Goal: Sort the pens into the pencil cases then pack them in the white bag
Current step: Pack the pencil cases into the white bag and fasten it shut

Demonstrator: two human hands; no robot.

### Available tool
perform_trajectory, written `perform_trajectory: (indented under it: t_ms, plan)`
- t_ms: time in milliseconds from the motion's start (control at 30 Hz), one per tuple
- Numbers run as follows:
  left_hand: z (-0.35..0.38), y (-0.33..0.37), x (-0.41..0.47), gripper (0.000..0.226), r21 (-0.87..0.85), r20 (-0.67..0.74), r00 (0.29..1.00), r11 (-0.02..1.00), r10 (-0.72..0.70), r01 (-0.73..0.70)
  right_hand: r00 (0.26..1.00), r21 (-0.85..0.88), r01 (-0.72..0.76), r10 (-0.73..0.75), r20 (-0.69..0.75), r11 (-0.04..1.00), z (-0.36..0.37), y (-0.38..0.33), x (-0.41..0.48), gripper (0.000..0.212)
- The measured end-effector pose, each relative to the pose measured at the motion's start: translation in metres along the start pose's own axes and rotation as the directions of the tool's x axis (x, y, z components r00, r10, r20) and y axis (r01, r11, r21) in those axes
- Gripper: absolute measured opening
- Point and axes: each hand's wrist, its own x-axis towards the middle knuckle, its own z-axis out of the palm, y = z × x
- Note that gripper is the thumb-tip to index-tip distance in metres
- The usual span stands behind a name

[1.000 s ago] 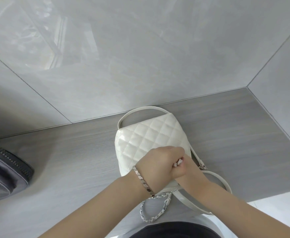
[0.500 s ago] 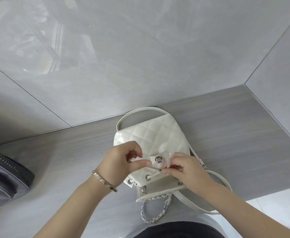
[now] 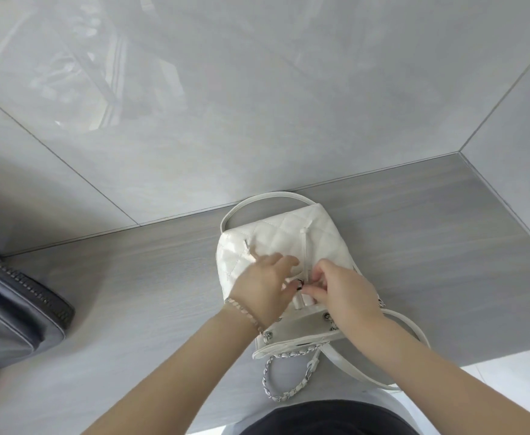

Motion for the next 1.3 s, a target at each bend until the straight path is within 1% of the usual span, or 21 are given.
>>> perform_trajectory:
  t_ms: [33, 67, 133, 167, 233, 267, 300, 367, 433, 500, 567, 633, 733, 767, 800, 867, 900, 1000, 1133, 1233, 1300]
  plan:
    - [0.000, 0.002, 0.000, 0.024, -0.137, 0.112, 0.991, 0.986, -0.075, 0.090, 1.000, 0.047, 0.009, -0.010, 0.028, 0.999, -0.002, 0.000, -0.001, 0.019]
    - [0.001, 0.002, 0.002, 0.021, -0.230, 0.177, 0.978, 0.962, -0.108, 0.148, 0.997, 0.146, 0.021, -0.031, 0.065, 0.989, -0.006, 0.000, -0.003, 0.021]
    - [0.000, -0.004, 0.008, 0.015, -0.299, 0.229, 0.960, 0.927, -0.160, 0.226, 0.980, 0.317, 0.042, -0.100, 0.169, 0.947, -0.016, -0.001, -0.013, 0.018]
    - [-0.003, -0.007, 0.011, 0.016, -0.302, 0.283, 0.941, 0.914, -0.186, 0.271, 0.961, 0.322, 0.063, -0.145, 0.237, 0.945, -0.020, 0.000, -0.019, 0.015]
    - [-0.010, -0.010, 0.016, 0.019, -0.335, 0.408, 0.886, 0.867, -0.219, 0.368, 0.915, 0.202, 0.140, -0.204, 0.348, 0.969, -0.020, 0.008, -0.032, 0.026]
    - [-0.012, -0.010, 0.017, 0.020, -0.368, 0.448, 0.865, 0.835, -0.226, 0.409, 0.902, 0.131, 0.204, -0.238, 0.361, 0.970, -0.017, 0.013, -0.037, 0.029]
    - [-0.014, -0.010, 0.017, 0.021, -0.384, 0.475, 0.850, 0.816, -0.227, 0.432, 0.905, 0.103, 0.237, -0.258, 0.338, 0.966, -0.013, 0.017, -0.040, 0.027]
    - [-0.016, -0.010, 0.019, 0.024, -0.388, 0.511, 0.831, 0.803, -0.221, 0.452, 0.939, 0.155, 0.204, -0.238, 0.247, 0.967, -0.008, 0.019, -0.041, 0.027]
    - [-0.016, -0.011, 0.021, 0.033, -0.374, 0.525, 0.815, 0.793, -0.246, 0.481, 0.958, 0.178, 0.231, -0.255, 0.128, 0.957, -0.007, 0.017, -0.035, 0.041]
    - [-0.017, -0.008, 0.021, 0.044, -0.328, 0.523, 0.810, 0.815, -0.265, 0.478, 0.951, 0.136, 0.305, -0.308, 0.007, 0.943, -0.011, 0.013, -0.024, 0.042]
    - [-0.017, -0.007, 0.021, 0.053, -0.292, 0.511, 0.817, 0.840, -0.267, 0.457, 0.930, 0.096, 0.365, -0.358, -0.079, 0.926, -0.015, 0.005, -0.015, 0.036]
    - [-0.019, -0.009, 0.023, 0.065, -0.334, 0.505, 0.825, 0.824, -0.253, 0.458, 0.910, 0.084, 0.401, -0.387, -0.148, 0.912, -0.018, 0.000, -0.007, 0.030]
    - [-0.025, -0.013, 0.025, 0.077, -0.419, 0.528, 0.823, 0.779, -0.210, 0.467, 0.943, 0.023, 0.320, -0.316, -0.103, 0.947, -0.024, -0.001, 0.009, 0.037]
    - [-0.026, -0.013, 0.025, 0.070, -0.433, 0.543, 0.817, 0.768, -0.196, 0.472, 0.958, -0.014, 0.278, -0.278, -0.069, 0.961, -0.025, 0.000, 0.013, 0.040]
    - [-0.025, -0.012, 0.024, 0.054, -0.434, 0.556, 0.809, 0.764, -0.190, 0.478, 0.970, -0.031, 0.239, -0.241, -0.039, 0.970, -0.024, 0.002, 0.017, 0.042]
    - [-0.017, -0.011, 0.023, 0.026, -0.364, 0.550, 0.811, 0.818, -0.198, 0.446, 0.982, -0.010, 0.188, -0.188, -0.016, 0.982, -0.021, 0.005, 0.021, 0.038]
    - [-0.013, -0.011, 0.023, 0.023, -0.323, 0.530, 0.823, 0.849, -0.204, 0.418, 0.984, 0.015, 0.176, -0.175, -0.011, 0.984, -0.019, 0.007, 0.021, 0.035]
    - [-0.009, -0.010, 0.025, 0.020, -0.265, 0.479, 0.848, 0.883, -0.228, 0.387, 0.991, 0.106, 0.124, -0.128, 0.037, 0.987, -0.020, 0.010, 0.026, 0.026]
    - [-0.007, -0.008, 0.033, 0.033, -0.214, 0.476, 0.843, 0.896, -0.252, 0.389, 0.993, 0.114, 0.069, -0.080, 0.091, 0.991, -0.020, 0.012, 0.037, 0.017]
    - [-0.008, -0.006, 0.038, 0.033, -0.190, 0.505, 0.822, 0.895, -0.264, 0.404, 0.997, 0.202, 0.032, -0.046, 0.067, 0.979, -0.018, 0.014, 0.041, 0.013]
    - [-0.012, -0.008, 0.040, 0.024, -0.197, 0.526, 0.814, 0.896, -0.246, 0.398, 0.999, 0.263, 0.034, -0.040, 0.019, 0.964, -0.015, 0.017, 0.040, 0.011]
